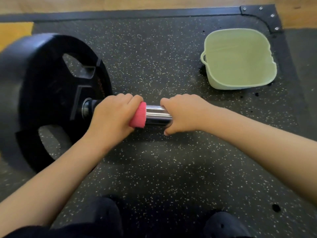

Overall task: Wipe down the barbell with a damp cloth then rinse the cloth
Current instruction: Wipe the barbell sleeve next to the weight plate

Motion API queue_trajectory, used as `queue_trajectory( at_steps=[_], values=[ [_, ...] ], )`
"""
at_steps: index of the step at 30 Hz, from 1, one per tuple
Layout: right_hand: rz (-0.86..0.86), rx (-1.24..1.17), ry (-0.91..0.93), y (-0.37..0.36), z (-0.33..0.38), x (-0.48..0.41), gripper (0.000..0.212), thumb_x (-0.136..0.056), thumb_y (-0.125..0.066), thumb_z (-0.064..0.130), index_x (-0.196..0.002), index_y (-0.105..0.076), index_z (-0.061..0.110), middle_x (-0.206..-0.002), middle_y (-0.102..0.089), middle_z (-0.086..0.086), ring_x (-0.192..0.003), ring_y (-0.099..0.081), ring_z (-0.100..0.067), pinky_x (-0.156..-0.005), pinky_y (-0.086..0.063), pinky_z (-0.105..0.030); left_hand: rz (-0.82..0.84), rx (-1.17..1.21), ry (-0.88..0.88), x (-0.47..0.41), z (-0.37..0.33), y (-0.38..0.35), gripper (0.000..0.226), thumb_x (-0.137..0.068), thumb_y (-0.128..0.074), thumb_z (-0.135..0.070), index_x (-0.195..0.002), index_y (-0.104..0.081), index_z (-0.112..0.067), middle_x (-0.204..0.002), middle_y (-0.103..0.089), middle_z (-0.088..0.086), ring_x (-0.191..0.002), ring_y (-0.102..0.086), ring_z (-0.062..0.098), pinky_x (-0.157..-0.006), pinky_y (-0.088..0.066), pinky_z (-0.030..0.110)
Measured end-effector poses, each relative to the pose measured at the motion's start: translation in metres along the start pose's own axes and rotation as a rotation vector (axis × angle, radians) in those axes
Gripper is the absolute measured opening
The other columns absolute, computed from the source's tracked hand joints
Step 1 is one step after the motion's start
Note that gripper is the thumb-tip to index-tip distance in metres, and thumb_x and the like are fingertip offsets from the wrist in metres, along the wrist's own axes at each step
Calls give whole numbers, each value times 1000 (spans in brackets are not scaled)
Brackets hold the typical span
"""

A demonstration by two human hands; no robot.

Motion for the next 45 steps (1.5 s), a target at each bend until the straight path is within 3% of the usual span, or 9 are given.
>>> queue_trajectory(
  at_steps=[6,15,21,30,34,36,39,41,45],
  values=[
    [329,-399,81,-14,9,-15,47,-72,-78,36,-110,-54,20,-90,-66,3,-81,-64,-15,-79,-53,-33,24,-63,66,3,14,-3,38,-64,-72,-16,-99,-56,-16,-83,-59,1,-73,-55,27,-60,-38,36],
    [-299,114,-18,5,18,13,42,-81,-63,35,-112,-40,20,-77,-48,4,-63,-49,-20,-51,-33,-29,581,107,205,-7,25,-27,51,-53,-78,-44,-94,-49,-35,-74,-57,-11,-69,-53,12,-61,-43,28],
    [-300,130,-12,2,19,10,35,-80,-62,27,-104,-39,17,-70,-47,5,-53,-43,-16,-46,-25,-26,211,-5,62,-4,6,-8,34,-63,-71,-32,-91,-52,-24,-76,-58,-7,-71,-57,21,-55,-32,29],
    [713,-745,27,-29,5,-14,19,-80,-73,10,-92,-57,9,-60,-66,0,-59,-62,-20,-65,-54,-32,-168,-91,36,-3,-3,0,41,-60,-71,-1,-99,-61,-9,-83,-60,6,-70,-53,30,-62,-35,36],
    [175,-166,-75,-1,-16,-21,39,-77,-71,44,-102,-54,20,-85,-63,6,-79,-61,-20,-68,-46,-32,-115,-94,34,-15,6,-4,34,-61,-73,-8,-92,-59,-12,-75,-58,3,-64,-52,28,-56,-29,32],
    [-335,320,-126,16,4,-4,27,-89,-48,30,-113,-53,18,-90,-59,2,-78,-57,-21,-61,-37,-30,-60,-75,58,-22,9,-3,31,-63,-73,-16,-90,-57,-15,-74,-58,0,-66,-54,26,-55,-28,30],
    [-733,474,-91,14,25,14,35,-85,-34,2,-109,-59,8,-74,-56,-3,-61,-50,-20,-54,-31,-29,43,-25,98,-27,11,-6,31,-71,-68,-26,-98,-54,-20,-84,-60,-4,-79,-58,23,-60,-26,30],
    [-782,478,-1,19,20,7,35,-67,-60,1,-101,-57,8,-65,-50,-1,-51,-44,-19,-49,-22,-26,26,-20,99,-28,11,-4,31,-72,-68,-25,-98,-54,-19,-85,-59,-2,-79,-57,25,-60,-26,31],
    [-330,292,32,15,9,-18,45,-64,-73,12,-94,-40,14,-66,-39,3,-52,-39,-20,-43,-20,-25,-84,-98,78,-24,9,-2,32,-61,-72,-10,-90,-57,-13,-74,-55,2,-64,-50,27,-57,-24,31]
  ],
)
Point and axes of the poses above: each hand's wrist, its own x-axis away from the middle knuckle, its own y-axis out of the back of the hand, z = x × y, the point moved 10 cm from there along -x, towards the middle knuckle
